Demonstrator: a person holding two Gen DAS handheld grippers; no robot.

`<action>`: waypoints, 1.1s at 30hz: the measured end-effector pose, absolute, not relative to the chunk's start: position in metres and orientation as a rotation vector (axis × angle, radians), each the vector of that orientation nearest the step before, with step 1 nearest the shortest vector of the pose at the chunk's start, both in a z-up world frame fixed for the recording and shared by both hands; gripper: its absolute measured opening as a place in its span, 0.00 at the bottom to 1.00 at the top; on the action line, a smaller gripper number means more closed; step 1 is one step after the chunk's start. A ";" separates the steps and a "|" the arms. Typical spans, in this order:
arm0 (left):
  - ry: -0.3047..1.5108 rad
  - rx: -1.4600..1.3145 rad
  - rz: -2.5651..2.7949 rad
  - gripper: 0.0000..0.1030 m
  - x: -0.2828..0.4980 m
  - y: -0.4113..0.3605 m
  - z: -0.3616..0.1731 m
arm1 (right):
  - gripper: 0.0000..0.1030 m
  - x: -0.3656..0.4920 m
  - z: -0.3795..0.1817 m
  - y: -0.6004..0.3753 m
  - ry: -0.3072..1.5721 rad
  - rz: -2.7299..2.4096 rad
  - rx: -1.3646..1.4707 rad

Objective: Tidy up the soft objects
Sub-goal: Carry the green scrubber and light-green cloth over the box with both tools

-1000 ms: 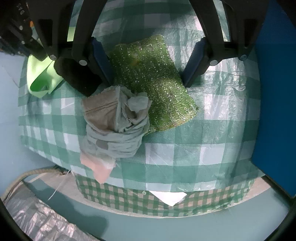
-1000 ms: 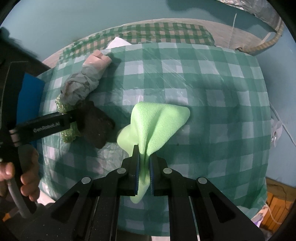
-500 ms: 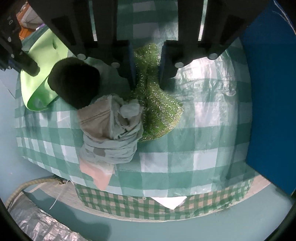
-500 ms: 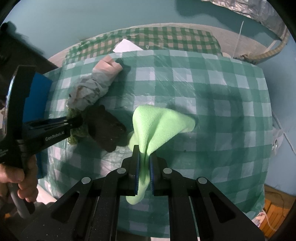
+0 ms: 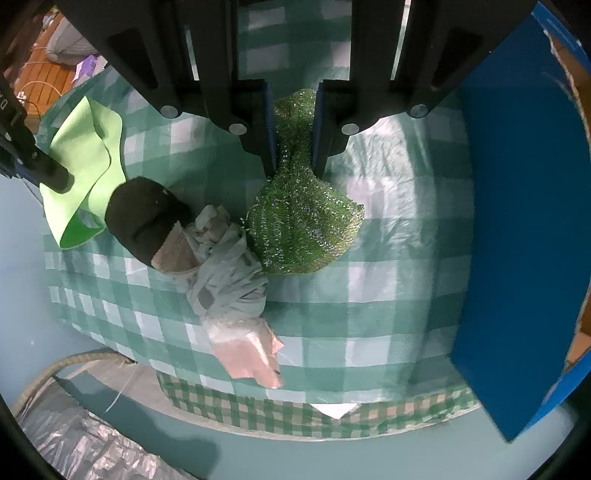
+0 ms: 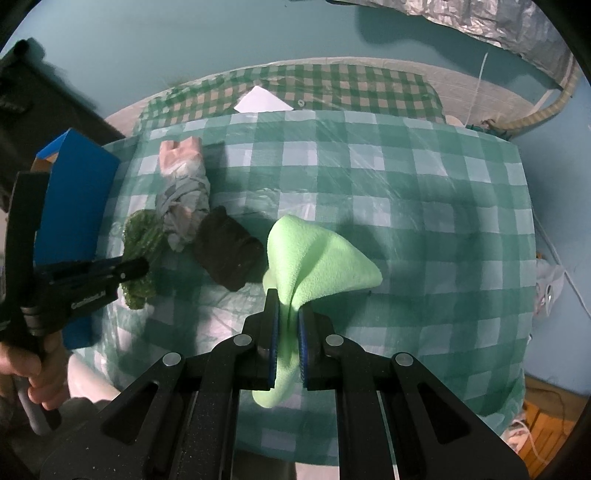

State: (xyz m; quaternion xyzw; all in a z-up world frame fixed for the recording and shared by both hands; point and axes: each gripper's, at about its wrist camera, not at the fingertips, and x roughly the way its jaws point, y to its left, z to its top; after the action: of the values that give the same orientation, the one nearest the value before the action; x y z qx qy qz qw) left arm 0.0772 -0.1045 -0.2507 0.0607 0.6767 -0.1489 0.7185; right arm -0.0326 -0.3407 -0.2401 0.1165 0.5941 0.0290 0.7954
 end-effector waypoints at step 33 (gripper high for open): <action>1.287 0.181 -0.375 0.16 0.048 -0.031 -0.149 | 0.08 -0.027 -0.166 -0.250 1.168 0.185 0.178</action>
State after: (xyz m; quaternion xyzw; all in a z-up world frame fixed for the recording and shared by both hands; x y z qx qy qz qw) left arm 0.0477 -0.0310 -0.1494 0.0836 0.5954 -0.1737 0.7800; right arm -0.0268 -0.2500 -0.1660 0.0838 0.5498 0.0869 0.8266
